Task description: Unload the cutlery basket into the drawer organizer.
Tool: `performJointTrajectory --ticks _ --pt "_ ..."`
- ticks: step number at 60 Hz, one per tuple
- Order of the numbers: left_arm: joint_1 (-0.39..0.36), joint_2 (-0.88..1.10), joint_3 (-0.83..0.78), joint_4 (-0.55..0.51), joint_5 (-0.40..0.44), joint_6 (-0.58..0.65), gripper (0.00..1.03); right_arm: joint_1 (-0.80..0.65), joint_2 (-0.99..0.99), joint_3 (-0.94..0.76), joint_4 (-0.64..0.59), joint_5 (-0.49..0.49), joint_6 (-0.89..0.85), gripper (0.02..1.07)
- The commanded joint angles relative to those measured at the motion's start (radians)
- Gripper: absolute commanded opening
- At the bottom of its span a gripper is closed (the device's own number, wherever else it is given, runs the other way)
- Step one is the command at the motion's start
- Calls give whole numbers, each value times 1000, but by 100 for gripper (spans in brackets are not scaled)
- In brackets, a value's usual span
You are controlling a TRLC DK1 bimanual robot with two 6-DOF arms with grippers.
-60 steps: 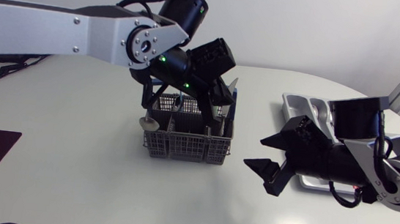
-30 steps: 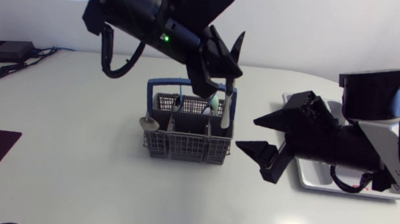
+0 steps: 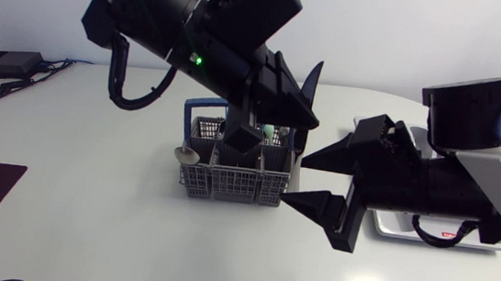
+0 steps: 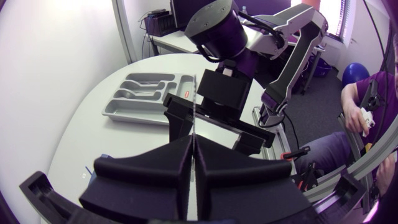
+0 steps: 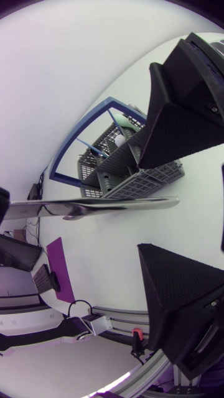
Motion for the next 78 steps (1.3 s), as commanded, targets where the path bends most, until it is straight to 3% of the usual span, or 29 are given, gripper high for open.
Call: performJointTrajectory --ticks 1,15,24,42,45,52,57,60,65,76,78 --pt "-6 -20 -29 -10 25 20 4 10 -15 -24 -23 -14 -20 87" --pt "-16 -28 -63 -29 26 26 4 27 -52 -60 -53 -47 -43 38" --pt "-23 -37 -72 -45 31 26 4 27 -49 -78 -55 -60 -46 20" --pt "-55 -48 -66 -70 32 16 4 30 -37 -84 -27 -67 -38 22" --pt "-58 -48 -68 -72 32 16 4 30 -40 -81 -29 -75 -32 29" --pt "-60 -47 -69 -72 32 14 4 51 -43 -83 -30 -75 -17 30" --pt "-60 -45 -69 -72 37 14 4 66 -40 -84 -32 -73 -12 28" --pt "-60 -42 -71 -72 40 14 4 76 -37 -86 -30 -72 -12 17" --pt "-65 -37 -77 -72 46 14 4 79 -31 -87 -27 -66 -10 11" --pt "-51 -34 -65 -70 49 8 4 80 -38 -93 -44 -64 -9 8" --pt "-43 -34 -60 -65 49 -1 8 80 -40 -98 -47 -61 -9 8"
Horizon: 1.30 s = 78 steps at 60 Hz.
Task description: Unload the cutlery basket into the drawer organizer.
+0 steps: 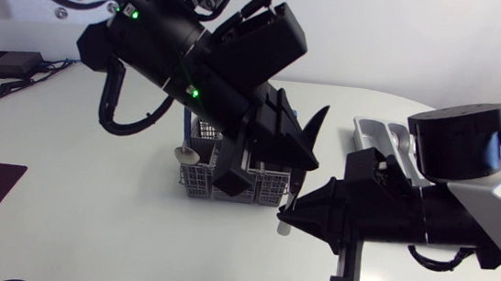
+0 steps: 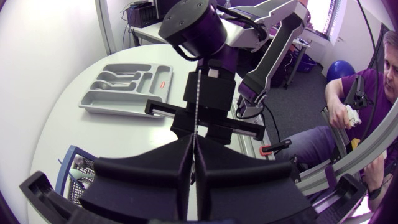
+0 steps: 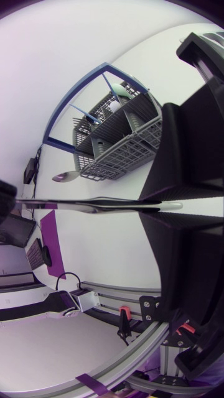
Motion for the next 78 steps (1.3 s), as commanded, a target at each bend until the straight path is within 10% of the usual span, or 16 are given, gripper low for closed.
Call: performJointTrajectory --ticks 1,19,37,62,78 --pt "14 -10 0 3 17 -8 10 11 1 -27 -8 7 16 8" --pt "57 36 172 94 15 -146 88 25 35 -67 -24 56 15 8" --pt "128 22 228 98 5 -178 91 -115 -4 -69 -54 58 9 8" --pt "269 17 210 309 -396 -322 95 -594 139 121 -37 197 2 8" --pt "294 -36 23 394 -488 -279 95 -893 415 293 28 236 -30 8"
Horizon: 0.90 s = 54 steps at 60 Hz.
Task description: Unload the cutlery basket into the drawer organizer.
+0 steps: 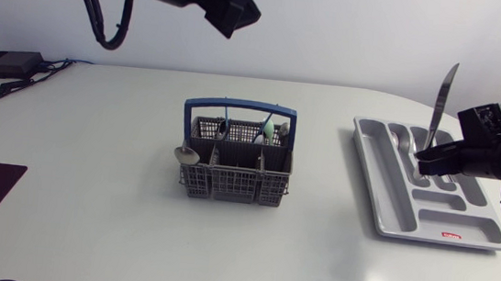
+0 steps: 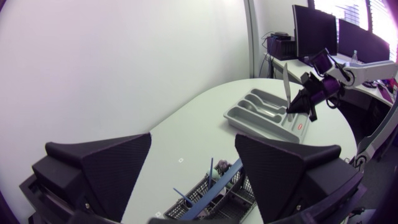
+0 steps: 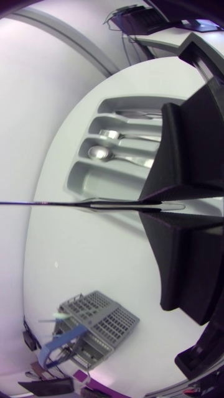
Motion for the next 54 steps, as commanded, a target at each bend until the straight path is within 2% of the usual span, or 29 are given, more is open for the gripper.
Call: performJointTrajectory --ticks 1,7,18,54 --pt "13 -35 -67 22 -23 21 95 -78 101 79 15 3 -18 8" --pt "22 -50 -121 44 -51 52 95 -168 227 191 -3 23 -14 8" --pt "39 -69 -202 79 -58 67 95 -238 372 291 -9 86 -11 8" --pt "47 -190 -379 113 -106 116 95 -325 572 384 7 175 -18 8"
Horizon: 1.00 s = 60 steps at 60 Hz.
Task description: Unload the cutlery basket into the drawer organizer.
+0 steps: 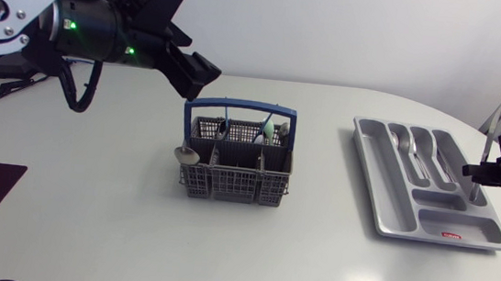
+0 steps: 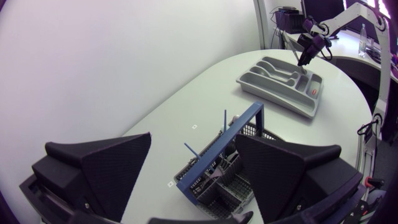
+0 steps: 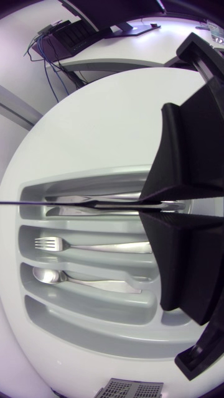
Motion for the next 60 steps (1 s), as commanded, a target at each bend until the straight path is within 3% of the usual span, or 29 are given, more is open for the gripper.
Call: performJointTrajectory --ticks 1,25,33,44,60 --pt "13 -22 -37 8 -19 25 95 -8 47 35 12 12 -18 8" --pt "34 -100 -162 9 -30 32 95 25 175 84 53 63 -1 10" --pt "42 -136 -192 6 -30 46 95 45 187 99 55 79 7 20" --pt "66 -191 -247 -15 -30 77 95 65 219 132 53 99 14 23" --pt "66 -266 -364 -17 -25 212 95 71 221 122 62 107 23 57"
